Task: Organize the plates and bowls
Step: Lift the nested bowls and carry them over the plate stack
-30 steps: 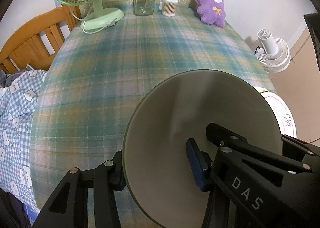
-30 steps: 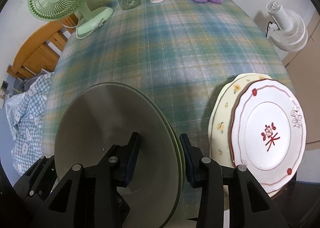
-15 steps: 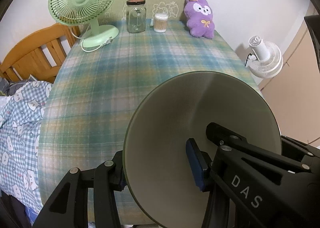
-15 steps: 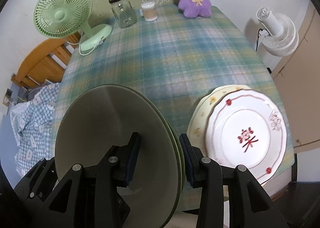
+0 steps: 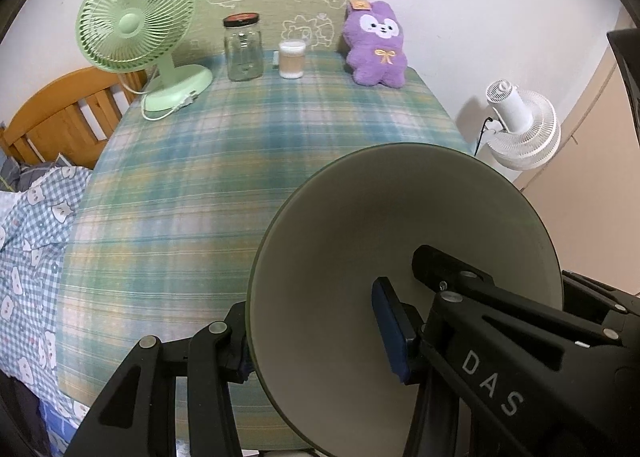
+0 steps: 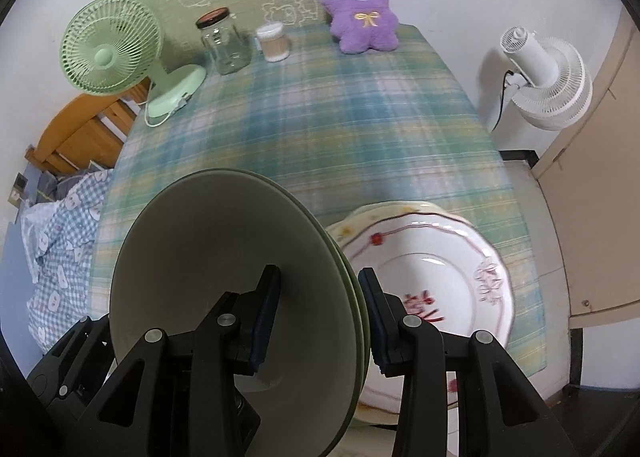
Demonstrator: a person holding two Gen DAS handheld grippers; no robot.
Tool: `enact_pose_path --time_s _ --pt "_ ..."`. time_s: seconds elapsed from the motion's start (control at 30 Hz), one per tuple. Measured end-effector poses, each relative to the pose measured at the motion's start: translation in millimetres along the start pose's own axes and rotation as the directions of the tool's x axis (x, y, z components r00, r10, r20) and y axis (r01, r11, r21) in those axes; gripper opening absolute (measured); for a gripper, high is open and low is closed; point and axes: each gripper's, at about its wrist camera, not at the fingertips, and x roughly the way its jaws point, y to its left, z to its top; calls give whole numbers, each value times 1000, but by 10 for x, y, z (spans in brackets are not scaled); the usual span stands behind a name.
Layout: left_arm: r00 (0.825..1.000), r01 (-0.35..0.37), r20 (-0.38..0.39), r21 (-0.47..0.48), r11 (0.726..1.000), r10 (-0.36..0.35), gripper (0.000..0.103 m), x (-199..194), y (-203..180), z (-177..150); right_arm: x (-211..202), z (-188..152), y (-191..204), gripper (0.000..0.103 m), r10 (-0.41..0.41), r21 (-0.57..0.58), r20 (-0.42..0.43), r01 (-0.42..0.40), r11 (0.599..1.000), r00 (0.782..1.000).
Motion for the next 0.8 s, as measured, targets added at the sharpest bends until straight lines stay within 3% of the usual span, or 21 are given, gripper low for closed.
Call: enact_pose_path --time_s 0.47,0.8 --pt "999 6 -38 -7 1000 -6 51 275 -696 40 77 70 -727 44 -13 9 -37 13 1000 999" --pt "995 -5 -104 -21 1000 3 51 513 -988 -20 289 43 -1068 44 -10 15 -103 11 1000 995"
